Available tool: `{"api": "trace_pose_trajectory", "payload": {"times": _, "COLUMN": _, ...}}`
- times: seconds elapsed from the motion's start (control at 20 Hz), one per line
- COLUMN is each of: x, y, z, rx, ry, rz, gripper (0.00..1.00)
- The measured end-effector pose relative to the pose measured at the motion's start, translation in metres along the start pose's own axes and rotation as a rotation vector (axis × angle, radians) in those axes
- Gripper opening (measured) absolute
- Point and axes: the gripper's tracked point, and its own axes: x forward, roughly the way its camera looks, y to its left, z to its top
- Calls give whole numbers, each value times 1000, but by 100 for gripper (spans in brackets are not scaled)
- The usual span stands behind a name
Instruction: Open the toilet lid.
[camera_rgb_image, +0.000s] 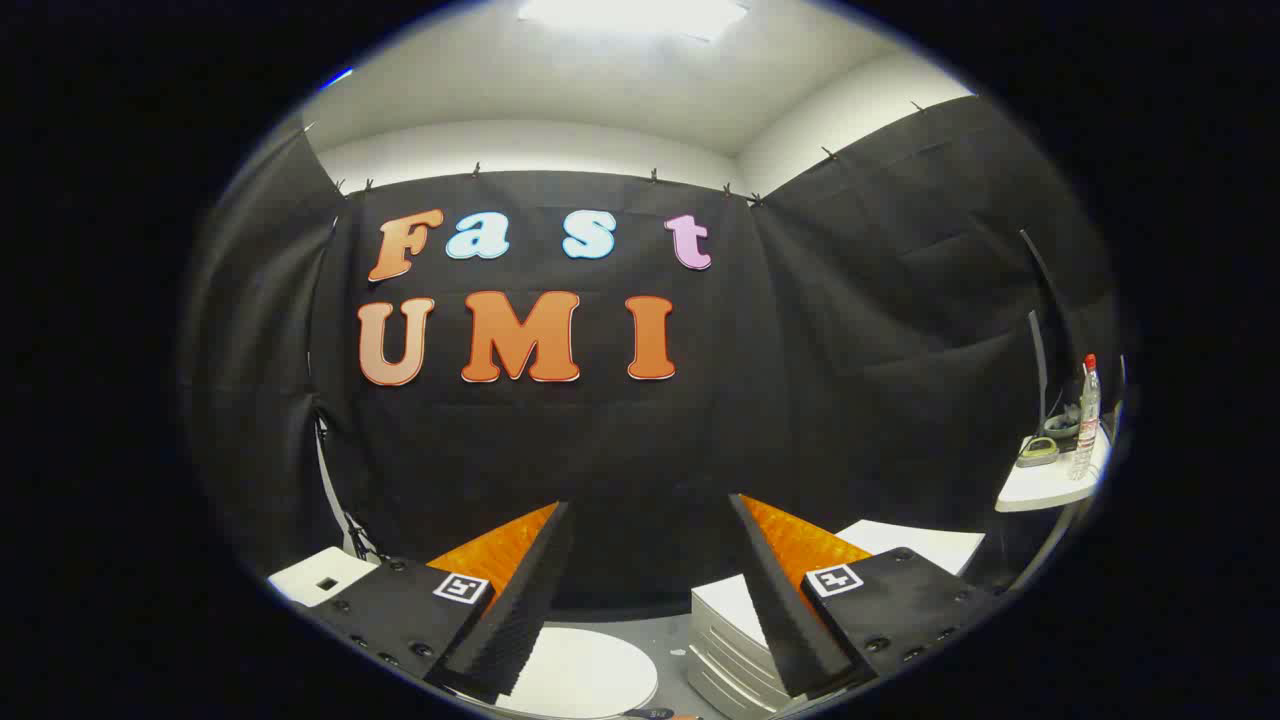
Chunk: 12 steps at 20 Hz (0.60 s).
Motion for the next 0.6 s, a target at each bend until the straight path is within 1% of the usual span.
{"api": "trace_pose_trajectory", "payload": {"times": 0.15, "x": -3, "y": -8, "z": 5, "rx": 1, "ry": -14, "rz": -25, "gripper": 99}}
{"api": "trace_pose_trajectory", "payload": {"times": 0.4, "x": -4, "y": 2, "z": 7, "rx": -14, "ry": -13, "rz": -9, "gripper": 99}}
{"api": "trace_pose_trajectory", "payload": {"times": 0.6, "x": -2, "y": 1, "z": 17, "rx": -38, "ry": -34, "rz": -24, "gripper": 99}}
